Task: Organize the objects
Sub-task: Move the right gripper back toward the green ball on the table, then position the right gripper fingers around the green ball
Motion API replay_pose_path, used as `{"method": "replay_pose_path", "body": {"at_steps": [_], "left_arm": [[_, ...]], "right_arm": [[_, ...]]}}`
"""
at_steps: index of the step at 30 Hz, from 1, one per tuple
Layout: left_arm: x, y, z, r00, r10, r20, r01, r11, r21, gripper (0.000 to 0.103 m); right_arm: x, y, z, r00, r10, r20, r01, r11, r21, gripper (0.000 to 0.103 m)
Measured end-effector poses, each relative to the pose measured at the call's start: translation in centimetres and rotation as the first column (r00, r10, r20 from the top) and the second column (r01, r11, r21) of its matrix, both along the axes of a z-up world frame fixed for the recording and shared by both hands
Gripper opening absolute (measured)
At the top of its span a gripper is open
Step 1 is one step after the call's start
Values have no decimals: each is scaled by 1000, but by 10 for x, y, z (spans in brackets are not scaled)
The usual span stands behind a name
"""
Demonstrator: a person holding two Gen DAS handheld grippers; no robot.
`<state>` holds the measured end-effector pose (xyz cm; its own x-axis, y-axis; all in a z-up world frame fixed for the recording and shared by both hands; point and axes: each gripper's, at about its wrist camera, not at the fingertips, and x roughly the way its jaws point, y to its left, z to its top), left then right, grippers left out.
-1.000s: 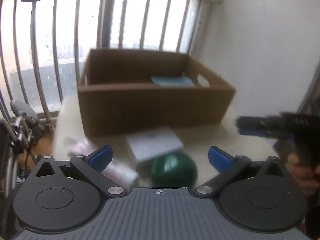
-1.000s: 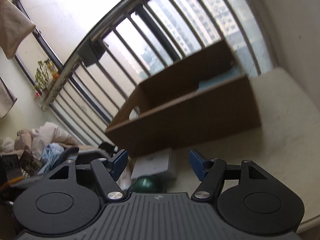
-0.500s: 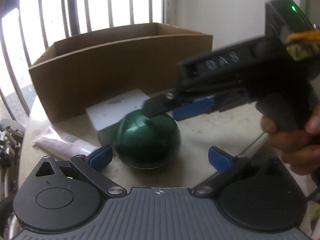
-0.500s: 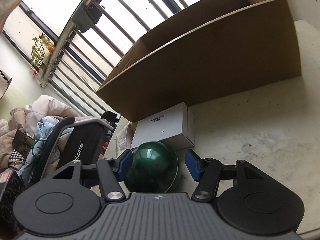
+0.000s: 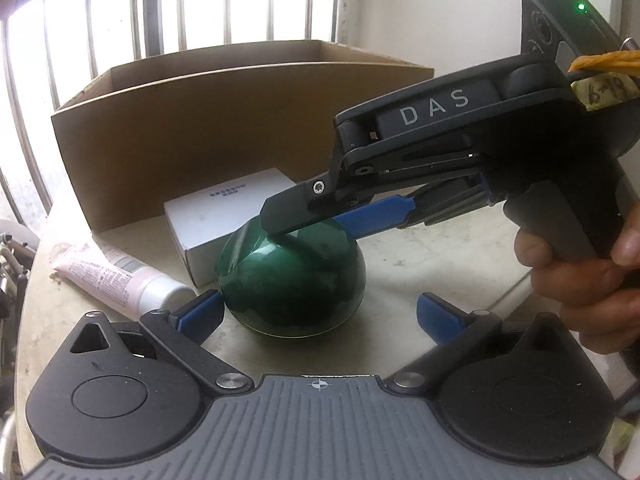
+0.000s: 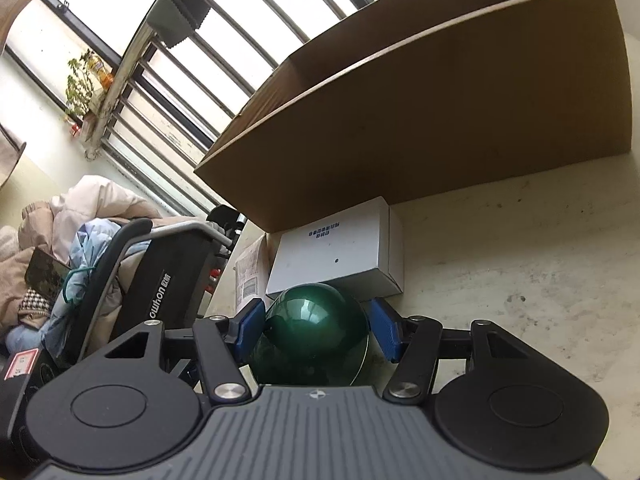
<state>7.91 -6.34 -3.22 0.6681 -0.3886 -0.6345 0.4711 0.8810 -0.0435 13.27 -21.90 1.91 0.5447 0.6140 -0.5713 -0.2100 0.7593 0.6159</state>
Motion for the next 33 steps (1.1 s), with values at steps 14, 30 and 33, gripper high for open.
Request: {"method": "replay_pose_path", "body": {"at_steps": [14,30,33], "left_arm": [[-3,-13,-5,998,-69,6,69,997,-29,103],[16,-17,-24,997,-74,-25,72,996,-54,103],[17,-18,-25,997,-76,-17,76,996,-51,103]], "right_arm": [[-19,-21,2,1000,-23,-19,23,1000,1,62],[-14,-23,-8,999,-13,-32,14,999,46,70],[-12,-25,-12,999,-14,-42,16,998,62,73]]}}
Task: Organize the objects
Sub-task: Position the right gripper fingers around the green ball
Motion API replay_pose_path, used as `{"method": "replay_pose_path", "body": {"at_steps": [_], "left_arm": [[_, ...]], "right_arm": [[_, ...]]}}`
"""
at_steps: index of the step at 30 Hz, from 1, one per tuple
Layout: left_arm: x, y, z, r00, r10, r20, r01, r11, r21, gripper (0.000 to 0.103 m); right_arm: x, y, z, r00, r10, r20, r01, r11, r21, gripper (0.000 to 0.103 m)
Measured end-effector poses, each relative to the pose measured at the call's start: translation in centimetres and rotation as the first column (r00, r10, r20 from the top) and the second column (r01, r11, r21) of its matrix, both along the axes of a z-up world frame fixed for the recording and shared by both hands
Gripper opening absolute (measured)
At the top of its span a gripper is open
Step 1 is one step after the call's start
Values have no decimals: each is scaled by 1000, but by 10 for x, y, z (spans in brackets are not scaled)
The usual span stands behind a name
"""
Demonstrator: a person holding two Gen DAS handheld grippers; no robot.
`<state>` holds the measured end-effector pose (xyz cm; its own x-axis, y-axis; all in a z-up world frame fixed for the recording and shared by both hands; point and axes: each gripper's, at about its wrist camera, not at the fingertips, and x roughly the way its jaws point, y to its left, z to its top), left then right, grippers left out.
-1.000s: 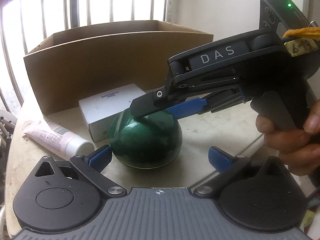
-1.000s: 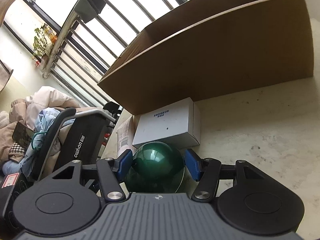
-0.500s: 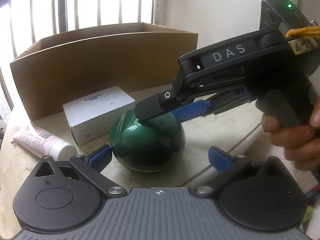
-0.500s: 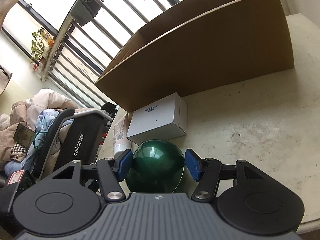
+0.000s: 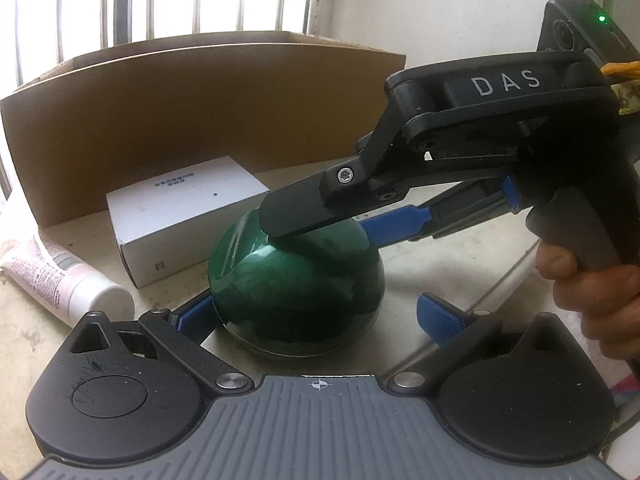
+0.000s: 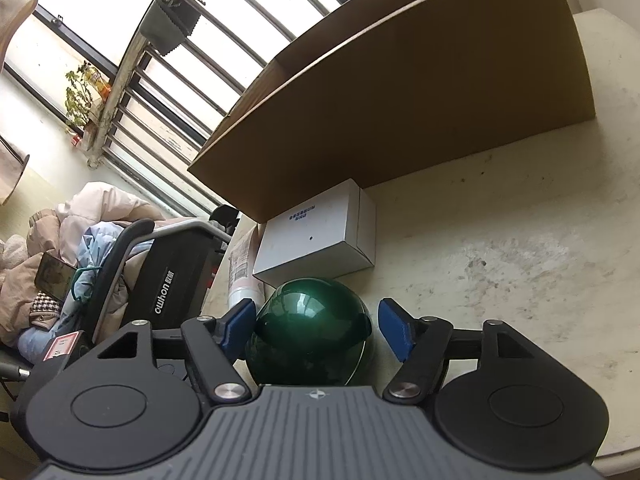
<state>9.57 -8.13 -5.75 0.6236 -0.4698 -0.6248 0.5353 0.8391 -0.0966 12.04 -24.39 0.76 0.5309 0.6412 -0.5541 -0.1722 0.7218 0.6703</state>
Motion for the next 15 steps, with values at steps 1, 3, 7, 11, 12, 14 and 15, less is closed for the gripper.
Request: {"method": "replay_pose_path", "body": {"at_steps": [1,3,7,11,12,14,15], "left_arm": [[1,0,0,1000,0,1,0,1000,1,103],[2,0,-1,1000,-2,2,2,1000,3,103],[3,1,-4,1000,-5,16,5,1000,6,103],[3,4,-7,999,-7,41,6,1000,14,103],[5,2,-9,999,-7,44,6,1000,19,103],[5,0,-10,999,-5,51,3,999,34,103],[5,-1,-11,999,-4,54,2,999,41,103]], "right_arm": [[1,-1,-1,1000,-2,-5,2,1000,5,75],[2,-2,-4,1000,-4,-9,4,1000,14,78],[3,-5,-9,1000,-17,-15,18,999,28,84],[3,-10,-11,1000,-21,-17,22,998,51,84],[3,-11,-12,1000,-22,-19,23,998,62,85],[4,-14,-14,999,-22,-23,24,995,93,88],[4,-15,-15,999,-21,-24,23,994,109,92]]}}
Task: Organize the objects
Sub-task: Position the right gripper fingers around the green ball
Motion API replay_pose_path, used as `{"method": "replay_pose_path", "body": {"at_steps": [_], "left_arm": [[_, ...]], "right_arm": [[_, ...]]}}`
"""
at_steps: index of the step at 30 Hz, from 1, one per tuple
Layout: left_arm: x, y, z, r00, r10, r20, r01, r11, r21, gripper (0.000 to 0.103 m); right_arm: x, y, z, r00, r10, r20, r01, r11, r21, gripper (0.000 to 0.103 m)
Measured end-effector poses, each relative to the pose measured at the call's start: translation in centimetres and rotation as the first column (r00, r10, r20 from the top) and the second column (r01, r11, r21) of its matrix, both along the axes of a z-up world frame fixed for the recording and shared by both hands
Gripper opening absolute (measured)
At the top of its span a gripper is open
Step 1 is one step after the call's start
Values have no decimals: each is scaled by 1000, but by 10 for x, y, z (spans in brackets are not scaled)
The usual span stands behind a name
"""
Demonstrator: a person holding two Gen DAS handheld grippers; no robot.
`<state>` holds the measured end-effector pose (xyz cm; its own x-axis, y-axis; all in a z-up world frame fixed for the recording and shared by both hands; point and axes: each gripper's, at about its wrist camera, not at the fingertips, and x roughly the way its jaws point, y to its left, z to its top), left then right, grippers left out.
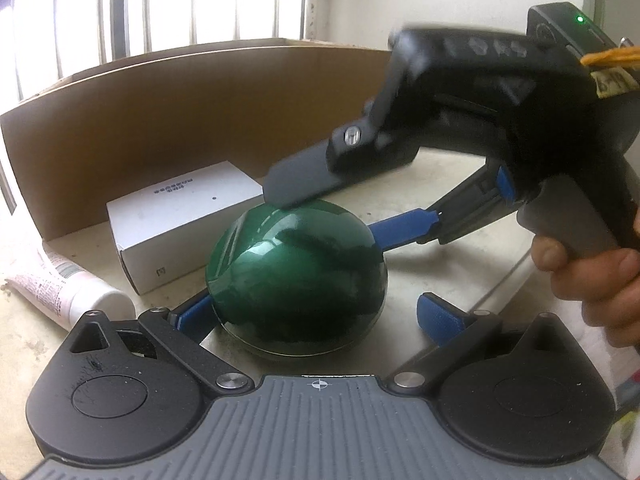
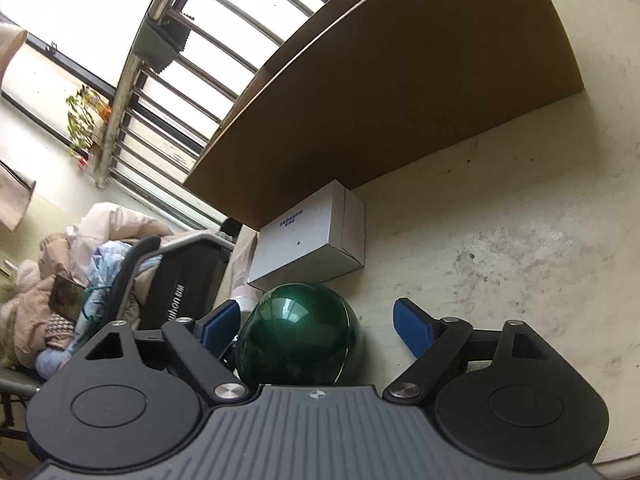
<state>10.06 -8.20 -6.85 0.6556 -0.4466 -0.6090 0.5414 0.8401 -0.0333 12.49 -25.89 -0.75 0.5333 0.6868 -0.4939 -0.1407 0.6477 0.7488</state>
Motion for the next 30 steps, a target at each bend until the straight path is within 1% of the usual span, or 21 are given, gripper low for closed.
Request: {"method": "replay_pose_path", "body": {"at_steps": [2,3,4,7,13,24,25,30], "left_arm": [[0,-1,-1,1000,1,6,-1,1000,7,103],[0,0,-2,1000,2,10,-2,1000,8,103],[0,1,-3,1000,2,12,-2,1000,7,103],[2,3,-3,1000,1,13,-1,1000,-9,103],[6,16,-6,1000,-8,6,9,998,-65,103],[7,8,-7,1000,-20,13,20,1000,-13,103],[1,5,-4,1000,-20,11,20,1000,-14,103],[6,11,-1,1000,-20,-15,19,998,-54,103]], "right_arm": [[0,-1,-1,1000,3,3,-3,1000,20,97],[0,1,0,1000,5,9,-5,1000,15,103],[0,2,1,1000,6,14,-6,1000,11,103],[-1,2,1,1000,11,24,-12,1000,3,103],[-2,2,1,1000,8,28,-8,1000,3,103],[-2,1,0,1000,-6,11,6,1000,14,103],[-2,1,0,1000,-6,9,6,1000,15,103],[-1,-1,-1,1000,-1,-6,1,1000,25,103]]}}
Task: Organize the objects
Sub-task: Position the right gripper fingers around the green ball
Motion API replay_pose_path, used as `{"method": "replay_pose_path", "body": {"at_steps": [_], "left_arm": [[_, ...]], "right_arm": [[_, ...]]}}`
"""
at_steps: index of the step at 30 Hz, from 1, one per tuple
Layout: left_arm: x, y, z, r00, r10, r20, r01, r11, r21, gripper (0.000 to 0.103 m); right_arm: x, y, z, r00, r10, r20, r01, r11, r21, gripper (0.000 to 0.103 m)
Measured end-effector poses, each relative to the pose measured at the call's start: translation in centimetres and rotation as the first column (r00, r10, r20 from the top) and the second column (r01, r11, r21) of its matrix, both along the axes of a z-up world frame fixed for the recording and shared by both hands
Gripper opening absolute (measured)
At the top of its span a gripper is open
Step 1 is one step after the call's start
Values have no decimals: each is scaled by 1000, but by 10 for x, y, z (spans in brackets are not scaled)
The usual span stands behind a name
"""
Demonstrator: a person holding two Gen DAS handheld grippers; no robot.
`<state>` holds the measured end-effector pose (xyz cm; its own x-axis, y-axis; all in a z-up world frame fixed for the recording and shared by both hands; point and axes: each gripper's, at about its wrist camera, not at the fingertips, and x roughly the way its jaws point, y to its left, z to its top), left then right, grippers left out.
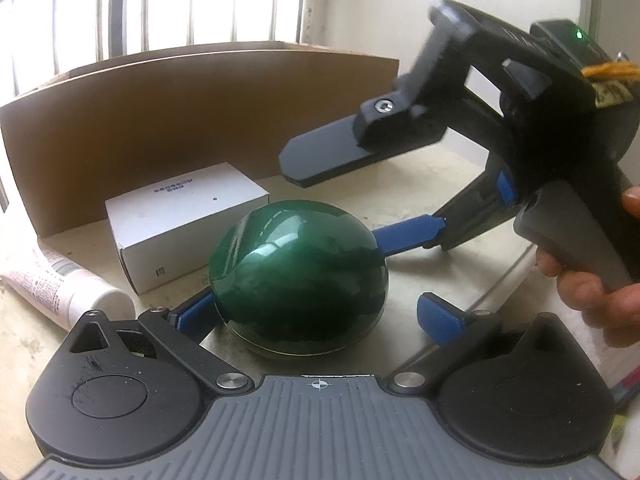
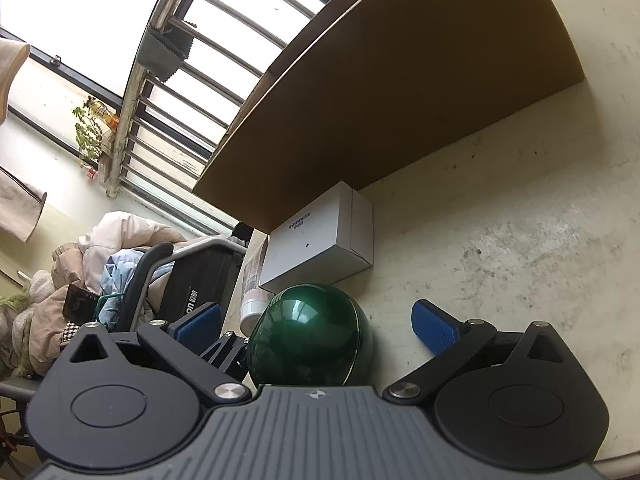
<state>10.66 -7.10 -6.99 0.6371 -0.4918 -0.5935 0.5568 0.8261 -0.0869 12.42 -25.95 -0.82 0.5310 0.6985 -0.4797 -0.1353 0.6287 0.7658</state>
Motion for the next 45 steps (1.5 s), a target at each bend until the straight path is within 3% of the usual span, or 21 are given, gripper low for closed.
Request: {"method": "replay_pose_path", "body": {"at_steps": [45], "left_arm": [[6,14,-1,999,-37,-26,34,996,-86,103]], "right_arm": [[-2,2,-1,1000,-7,21,8,1000,-13,103]]}}
